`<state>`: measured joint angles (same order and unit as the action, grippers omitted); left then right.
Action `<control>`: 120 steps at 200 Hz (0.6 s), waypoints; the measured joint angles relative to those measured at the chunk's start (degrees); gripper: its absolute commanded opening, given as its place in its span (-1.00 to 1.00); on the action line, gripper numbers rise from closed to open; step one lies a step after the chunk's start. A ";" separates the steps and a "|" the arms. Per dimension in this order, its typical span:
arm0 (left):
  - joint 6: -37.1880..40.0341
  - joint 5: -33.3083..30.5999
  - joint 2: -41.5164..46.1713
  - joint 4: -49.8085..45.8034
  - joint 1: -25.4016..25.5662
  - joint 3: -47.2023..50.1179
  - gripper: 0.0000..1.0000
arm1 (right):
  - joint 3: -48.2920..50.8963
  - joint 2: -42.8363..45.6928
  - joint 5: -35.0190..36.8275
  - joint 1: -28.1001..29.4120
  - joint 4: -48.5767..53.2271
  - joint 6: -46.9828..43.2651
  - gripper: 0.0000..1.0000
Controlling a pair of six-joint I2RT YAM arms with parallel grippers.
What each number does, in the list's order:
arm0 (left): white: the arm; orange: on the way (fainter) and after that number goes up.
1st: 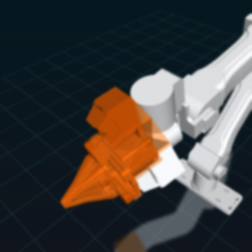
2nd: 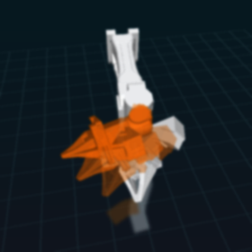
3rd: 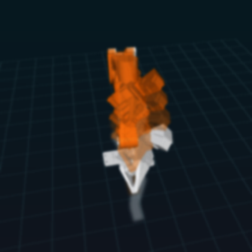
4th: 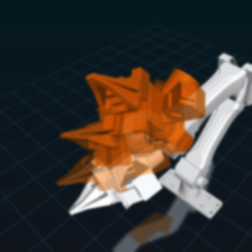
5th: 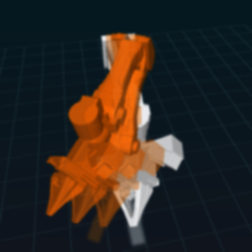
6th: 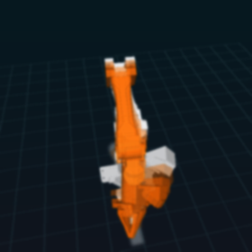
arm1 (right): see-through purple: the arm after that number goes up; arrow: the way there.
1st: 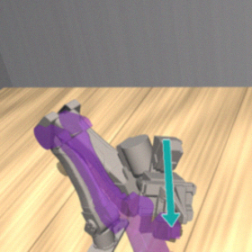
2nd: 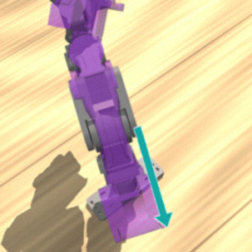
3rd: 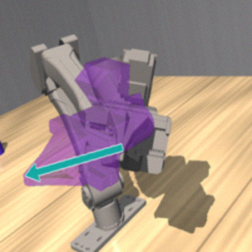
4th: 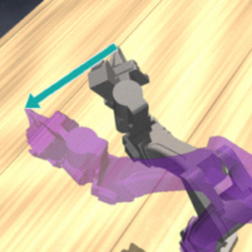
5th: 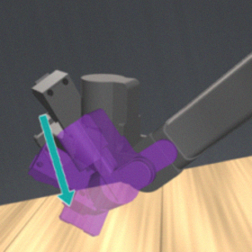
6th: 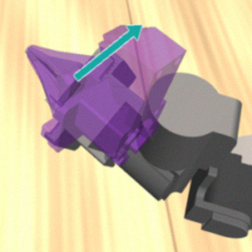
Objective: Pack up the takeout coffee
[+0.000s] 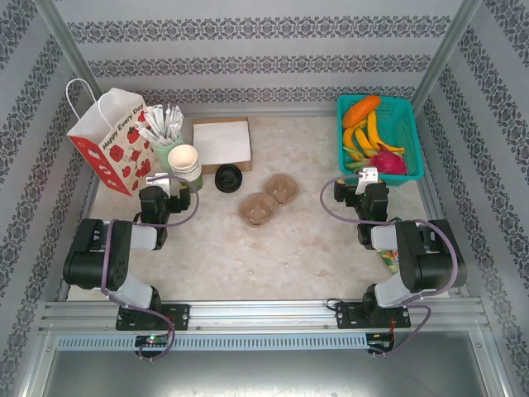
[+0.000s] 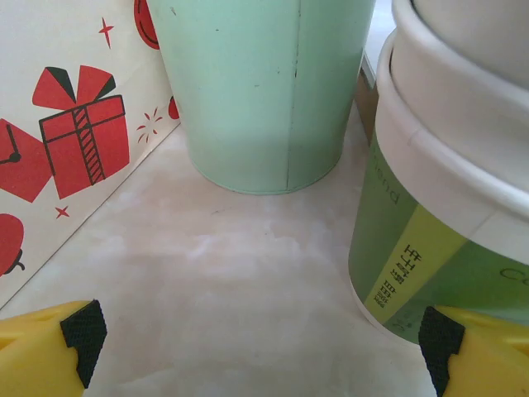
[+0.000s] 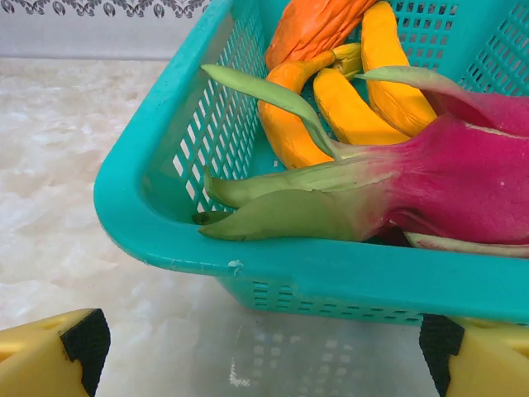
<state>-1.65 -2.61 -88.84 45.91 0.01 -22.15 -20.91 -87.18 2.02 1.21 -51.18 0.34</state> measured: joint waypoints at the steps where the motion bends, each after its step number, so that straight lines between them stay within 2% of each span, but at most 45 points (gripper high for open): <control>1: 0.00 0.00 0.00 0.00 0.00 0.00 0.99 | 0.00 0.00 0.00 0.00 0.00 0.00 0.96; 120: 0.00 0.00 0.00 0.00 0.00 0.00 0.99 | 0.00 0.00 0.00 0.00 0.00 0.02 0.96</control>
<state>-1.65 -2.61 -88.84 45.91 0.01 -22.15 -20.91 -87.18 2.02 1.21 -51.18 0.36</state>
